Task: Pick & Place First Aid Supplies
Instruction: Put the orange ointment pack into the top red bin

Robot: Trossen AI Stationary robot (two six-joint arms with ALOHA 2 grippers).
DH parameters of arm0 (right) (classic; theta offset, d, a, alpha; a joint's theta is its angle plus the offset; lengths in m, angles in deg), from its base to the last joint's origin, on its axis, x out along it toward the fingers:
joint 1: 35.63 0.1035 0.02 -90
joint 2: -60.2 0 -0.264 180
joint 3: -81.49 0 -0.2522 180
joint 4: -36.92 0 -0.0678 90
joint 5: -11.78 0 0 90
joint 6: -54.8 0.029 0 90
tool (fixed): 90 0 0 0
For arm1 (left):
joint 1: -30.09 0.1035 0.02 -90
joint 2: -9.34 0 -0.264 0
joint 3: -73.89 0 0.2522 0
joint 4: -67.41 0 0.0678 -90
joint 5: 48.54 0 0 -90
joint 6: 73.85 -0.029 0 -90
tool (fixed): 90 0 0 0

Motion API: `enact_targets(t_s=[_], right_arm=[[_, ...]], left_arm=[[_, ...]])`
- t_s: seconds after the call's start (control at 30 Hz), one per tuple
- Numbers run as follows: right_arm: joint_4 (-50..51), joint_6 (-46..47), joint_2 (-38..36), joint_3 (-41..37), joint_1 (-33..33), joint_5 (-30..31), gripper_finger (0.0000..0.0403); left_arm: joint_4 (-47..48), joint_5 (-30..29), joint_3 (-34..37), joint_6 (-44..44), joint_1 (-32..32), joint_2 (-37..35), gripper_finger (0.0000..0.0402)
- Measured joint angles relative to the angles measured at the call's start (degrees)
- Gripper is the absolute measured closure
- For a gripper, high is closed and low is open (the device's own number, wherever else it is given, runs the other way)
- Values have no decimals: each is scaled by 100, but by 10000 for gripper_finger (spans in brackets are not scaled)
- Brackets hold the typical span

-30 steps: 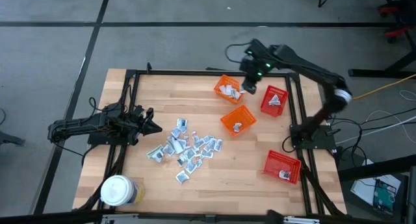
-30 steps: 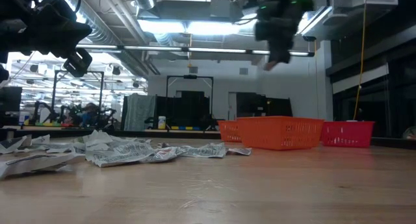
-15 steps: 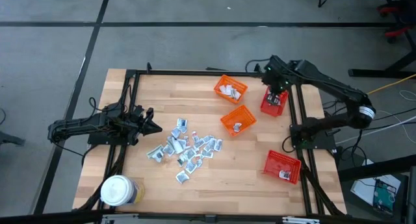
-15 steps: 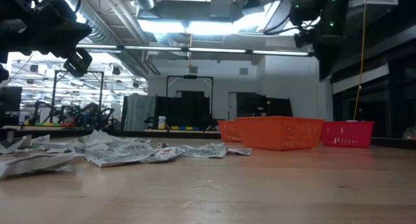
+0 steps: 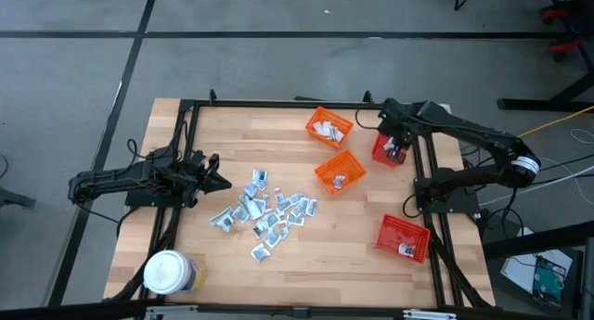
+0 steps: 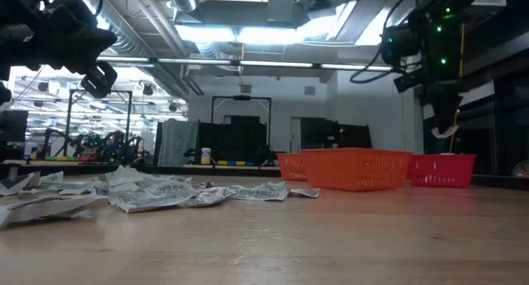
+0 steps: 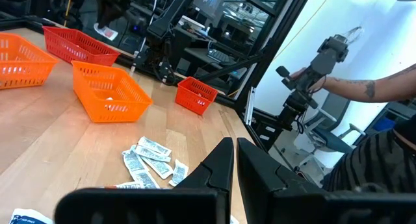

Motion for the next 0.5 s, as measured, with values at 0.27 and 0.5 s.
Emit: enact_targets(t_s=[0.27, 0.5], right_arm=[[-548, 108, 0, -172, 0, 74, 353], [-665, 310, 0, -170, 0, 527, 283]], left_arm=[[0, 1, 0, 0, -2, 0, 386], [1, 0, 2, 0, -2, 0, 386]])
